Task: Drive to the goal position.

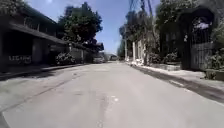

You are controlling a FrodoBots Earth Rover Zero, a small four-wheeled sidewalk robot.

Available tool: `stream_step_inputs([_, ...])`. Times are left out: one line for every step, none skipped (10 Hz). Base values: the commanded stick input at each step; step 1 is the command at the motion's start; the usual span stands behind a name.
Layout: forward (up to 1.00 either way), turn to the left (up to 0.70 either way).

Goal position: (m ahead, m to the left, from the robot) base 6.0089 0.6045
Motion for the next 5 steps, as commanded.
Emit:
stream_step_inputs([0.85,0.0])
stream_step_inputs([0.82,-0.11])
stream_step_inputs([0.8,-0.32])
stream_step_inputs([0.81,-0.32])
stream_step_inputs([0.82,-0.33])
